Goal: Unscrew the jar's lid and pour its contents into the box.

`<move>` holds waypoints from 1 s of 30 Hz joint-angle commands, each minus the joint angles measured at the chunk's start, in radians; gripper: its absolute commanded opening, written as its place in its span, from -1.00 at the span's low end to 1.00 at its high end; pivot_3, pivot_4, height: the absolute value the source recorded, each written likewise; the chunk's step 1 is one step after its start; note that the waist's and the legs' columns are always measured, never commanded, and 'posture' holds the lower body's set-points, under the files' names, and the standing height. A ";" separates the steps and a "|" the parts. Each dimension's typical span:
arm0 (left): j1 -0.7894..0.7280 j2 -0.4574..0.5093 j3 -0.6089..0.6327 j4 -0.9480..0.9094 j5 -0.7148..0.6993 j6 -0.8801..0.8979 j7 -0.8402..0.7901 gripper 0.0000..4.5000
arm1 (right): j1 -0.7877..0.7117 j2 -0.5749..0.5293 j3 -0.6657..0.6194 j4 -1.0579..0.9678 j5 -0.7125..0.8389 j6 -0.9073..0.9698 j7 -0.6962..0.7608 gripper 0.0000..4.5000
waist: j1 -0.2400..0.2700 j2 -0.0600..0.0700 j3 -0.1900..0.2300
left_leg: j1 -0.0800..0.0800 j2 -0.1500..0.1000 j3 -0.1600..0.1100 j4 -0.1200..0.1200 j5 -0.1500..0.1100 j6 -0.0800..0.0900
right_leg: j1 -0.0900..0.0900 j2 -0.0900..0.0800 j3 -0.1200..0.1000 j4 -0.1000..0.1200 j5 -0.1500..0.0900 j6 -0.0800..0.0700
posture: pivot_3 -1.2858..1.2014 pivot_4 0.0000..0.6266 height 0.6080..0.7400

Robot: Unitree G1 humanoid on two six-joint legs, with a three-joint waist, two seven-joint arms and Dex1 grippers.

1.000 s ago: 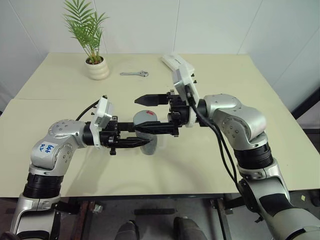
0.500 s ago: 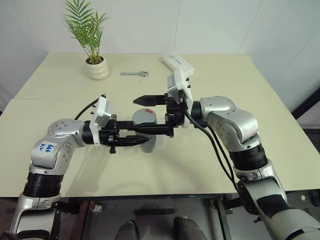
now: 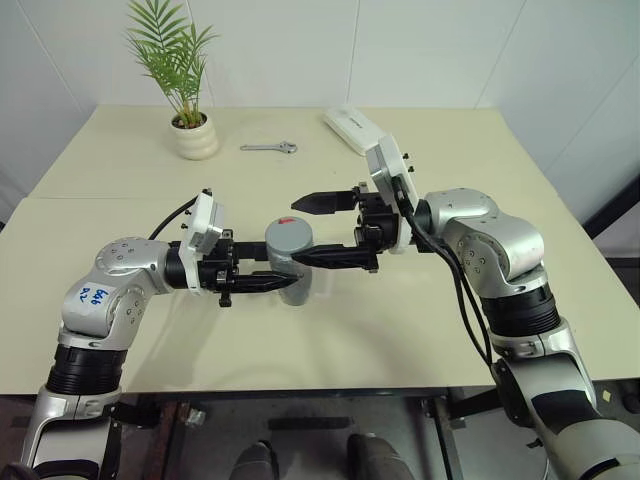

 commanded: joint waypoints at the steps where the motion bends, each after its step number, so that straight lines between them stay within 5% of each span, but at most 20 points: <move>1: 0.002 0.009 0.012 -0.030 -0.006 -0.019 -0.008 -0.17 | 0.001 -0.012 -0.026 -0.005 0.014 0.001 0.014 0.98 | -0.001 0.000 0.000 | 0.000 0.000 0.000 0.000 0.000 0.000 | 0.000 0.000 0.000 0.000 0.000 0.000 | 0.03 -0.52 1.00; 20: 0.012 0.018 0.014 -0.041 -0.010 -0.012 -0.008 -0.17 | -0.010 -0.058 -0.038 0.052 0.018 -0.007 0.091 0.98 | 0.000 0.000 0.000 | 0.000 0.000 0.000 0.000 0.000 0.000 | 0.000 0.000 0.000 0.000 0.000 0.000 | 0.03 -0.52 1.00; 30: 0.009 0.018 0.012 -0.041 -0.011 -0.009 -0.009 -0.17 | -0.017 0.011 -0.038 -0.023 0.068 0.015 0.063 0.98 | 0.000 0.000 0.000 | 0.000 0.000 0.000 0.000 0.000 0.000 | 0.000 0.000 0.000 0.000 0.000 0.000 | 0.03 -0.52 1.00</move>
